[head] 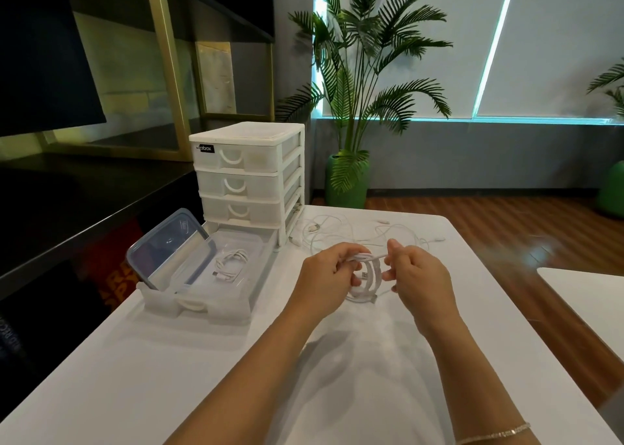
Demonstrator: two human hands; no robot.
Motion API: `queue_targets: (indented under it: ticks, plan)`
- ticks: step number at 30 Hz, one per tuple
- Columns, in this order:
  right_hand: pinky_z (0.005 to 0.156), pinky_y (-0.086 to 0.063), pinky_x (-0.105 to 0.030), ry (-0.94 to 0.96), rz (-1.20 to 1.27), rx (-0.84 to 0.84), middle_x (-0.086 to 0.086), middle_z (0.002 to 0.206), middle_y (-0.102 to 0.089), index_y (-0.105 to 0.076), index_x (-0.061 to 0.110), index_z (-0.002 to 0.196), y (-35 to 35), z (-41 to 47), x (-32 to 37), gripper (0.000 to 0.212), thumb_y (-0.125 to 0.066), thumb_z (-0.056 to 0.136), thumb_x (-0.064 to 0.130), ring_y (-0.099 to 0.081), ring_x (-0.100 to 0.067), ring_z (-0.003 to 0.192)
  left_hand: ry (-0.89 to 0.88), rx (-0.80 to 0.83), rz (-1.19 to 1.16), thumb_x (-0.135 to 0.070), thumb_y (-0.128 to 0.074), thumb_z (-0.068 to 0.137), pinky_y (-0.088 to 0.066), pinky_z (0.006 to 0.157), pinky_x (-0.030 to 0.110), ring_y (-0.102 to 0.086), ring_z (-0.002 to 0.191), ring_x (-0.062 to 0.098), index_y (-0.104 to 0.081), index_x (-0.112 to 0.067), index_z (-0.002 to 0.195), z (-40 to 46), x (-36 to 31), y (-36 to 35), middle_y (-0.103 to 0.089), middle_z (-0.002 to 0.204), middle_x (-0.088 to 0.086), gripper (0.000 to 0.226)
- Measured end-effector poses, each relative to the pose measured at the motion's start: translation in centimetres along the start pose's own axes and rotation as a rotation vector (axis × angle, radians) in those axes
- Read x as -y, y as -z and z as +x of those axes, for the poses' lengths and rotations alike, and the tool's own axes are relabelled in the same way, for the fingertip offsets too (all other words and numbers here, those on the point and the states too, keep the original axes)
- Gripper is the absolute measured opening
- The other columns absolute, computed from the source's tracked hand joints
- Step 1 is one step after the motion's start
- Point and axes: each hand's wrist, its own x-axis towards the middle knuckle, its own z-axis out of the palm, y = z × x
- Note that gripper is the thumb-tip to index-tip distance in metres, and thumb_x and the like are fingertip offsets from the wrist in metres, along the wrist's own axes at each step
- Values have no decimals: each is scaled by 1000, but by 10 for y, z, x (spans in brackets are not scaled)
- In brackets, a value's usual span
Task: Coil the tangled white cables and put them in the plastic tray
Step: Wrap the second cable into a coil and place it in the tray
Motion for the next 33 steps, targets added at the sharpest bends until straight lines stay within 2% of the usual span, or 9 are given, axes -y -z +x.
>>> queue_targets:
  ticks: [3,7,10,13,18,22,28,30,33]
  plan:
    - [79,-54,-38,-9,1,-27,-7,91,-67,-61,9,90,-3,2,-3,40,-38,96,41,-63,-20,79,191,61,-279,-11,-48,96,-56,86,39,-64,98,20,-63,-26,101,-2,-2,-7,-64,111,2,22]
    - [85,-55,-39,-121,15,-2,-12,102,-68,-65,5,101,-6,5,-3,47,-35,96,42,-66,-26,88,261,81,-435,-13,-48,96,-58,83,36,-65,94,19,-59,-29,91,-7,-5,-16,-65,106,2,20]
    - [82,-53,-38,-191,35,43,-15,101,-68,-66,2,101,-5,6,-3,49,-38,96,41,-65,-28,87,116,52,-171,-19,-51,95,-56,80,24,-63,89,14,-55,-26,91,-7,-4,-15,-65,99,-2,9]
    - [82,-48,-36,-203,32,79,-14,100,-68,-66,1,100,-7,4,-3,46,-41,95,40,-62,-26,86,-44,-13,116,-18,-61,89,-42,62,6,-54,71,6,-55,-22,91,-6,-7,-12,-58,87,-9,7]
    - [83,-48,-38,-239,69,121,-12,93,-68,-66,3,95,-4,4,-3,42,-45,94,40,-63,-28,87,-320,-17,221,-12,-68,83,-42,71,3,-53,77,8,-60,-22,118,-9,-1,-8,-59,92,-4,37]
    - [83,-53,-41,-293,223,191,-11,89,-71,-67,1,95,-2,4,-6,37,-54,92,35,-67,-27,84,-481,-122,275,-13,-69,78,-39,62,0,-48,66,5,-70,-12,106,-9,3,-10,-61,82,4,28]
    - [68,-50,-29,-261,395,365,-7,97,-69,-55,12,114,2,-2,2,37,-53,89,39,-65,-22,87,-334,-306,223,-7,-70,77,-35,55,2,-48,60,7,-68,-3,81,-6,1,-4,-63,74,4,5]
    - [69,-48,-24,-185,380,439,-3,99,-68,-45,19,127,2,-5,1,52,-67,81,27,-64,-18,88,-243,-342,177,-5,-67,79,-38,55,2,-48,59,7,-64,-5,77,-6,1,-1,-58,72,-1,3]
    - [66,-47,-19,-105,309,443,-4,95,-67,-39,27,127,-3,-7,-2,71,-77,71,7,-65,-17,87,-147,-394,119,-1,-64,80,-39,56,1,-50,63,6,-62,-9,78,-6,0,1,-59,77,0,8]
